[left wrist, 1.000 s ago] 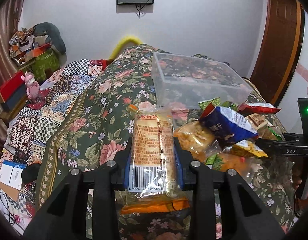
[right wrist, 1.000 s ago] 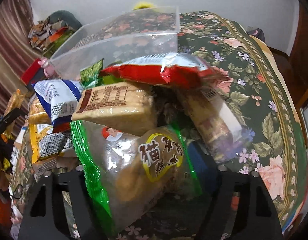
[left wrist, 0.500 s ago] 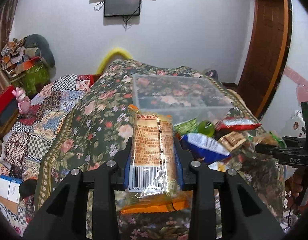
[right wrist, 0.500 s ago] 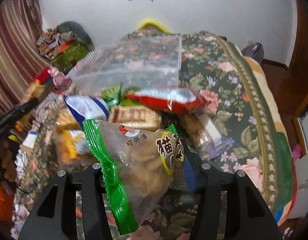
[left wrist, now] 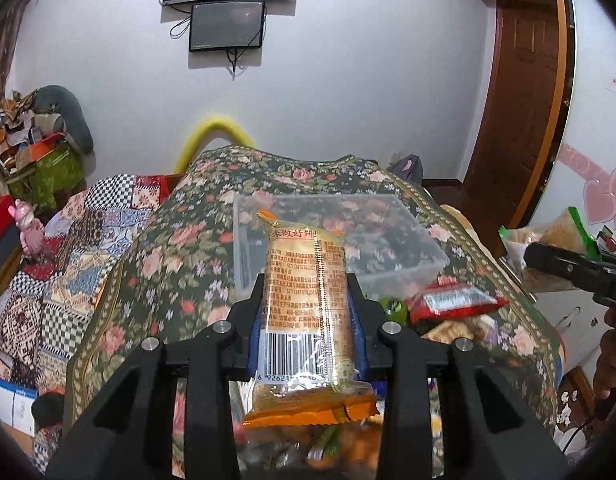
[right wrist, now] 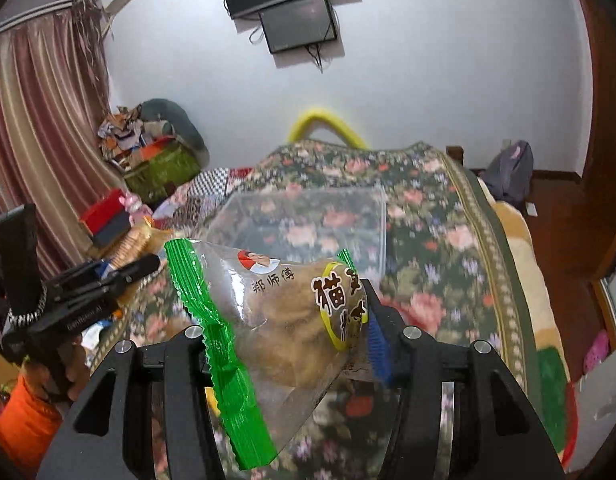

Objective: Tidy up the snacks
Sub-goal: 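Carry the biscuit pack into the clear box with the left gripper while the right carries the cookie bag in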

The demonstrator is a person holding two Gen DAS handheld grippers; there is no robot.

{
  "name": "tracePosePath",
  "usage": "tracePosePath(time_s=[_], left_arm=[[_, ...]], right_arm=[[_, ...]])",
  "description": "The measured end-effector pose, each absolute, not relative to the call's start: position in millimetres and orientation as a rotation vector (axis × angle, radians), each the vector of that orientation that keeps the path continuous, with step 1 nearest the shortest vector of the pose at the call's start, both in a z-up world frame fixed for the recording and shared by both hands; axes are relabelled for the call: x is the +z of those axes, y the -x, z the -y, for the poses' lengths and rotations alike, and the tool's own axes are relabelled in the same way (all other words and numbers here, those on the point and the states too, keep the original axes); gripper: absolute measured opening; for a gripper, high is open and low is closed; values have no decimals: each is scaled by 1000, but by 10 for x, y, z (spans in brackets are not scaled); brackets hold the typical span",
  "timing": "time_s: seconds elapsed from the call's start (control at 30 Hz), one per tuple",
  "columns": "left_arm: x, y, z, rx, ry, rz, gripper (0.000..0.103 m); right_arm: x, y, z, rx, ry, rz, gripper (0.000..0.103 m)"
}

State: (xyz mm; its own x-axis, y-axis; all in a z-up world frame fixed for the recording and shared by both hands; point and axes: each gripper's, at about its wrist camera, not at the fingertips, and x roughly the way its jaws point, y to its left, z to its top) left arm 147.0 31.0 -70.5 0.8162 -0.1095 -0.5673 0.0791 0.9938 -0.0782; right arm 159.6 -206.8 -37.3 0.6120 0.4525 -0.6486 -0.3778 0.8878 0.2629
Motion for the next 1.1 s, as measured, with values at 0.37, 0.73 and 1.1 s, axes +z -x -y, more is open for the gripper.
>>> tracePosePath(time_s=[0.37, 0.73, 1.1], left_arm=[[-674, -2117, -280, -108, 41, -653, 35], [-1068, -2749, -382, -75, 56, -784, 35], [-1337, -2975, -265, -109, 16, -855, 35]], right_arm=[[-374, -2091, 1854, 491, -108, -764, 49], [-766, -2606, 1633, 481, -63, -908, 50], [-1056, -2806, 1453, 513, -33, -1042, 52]])
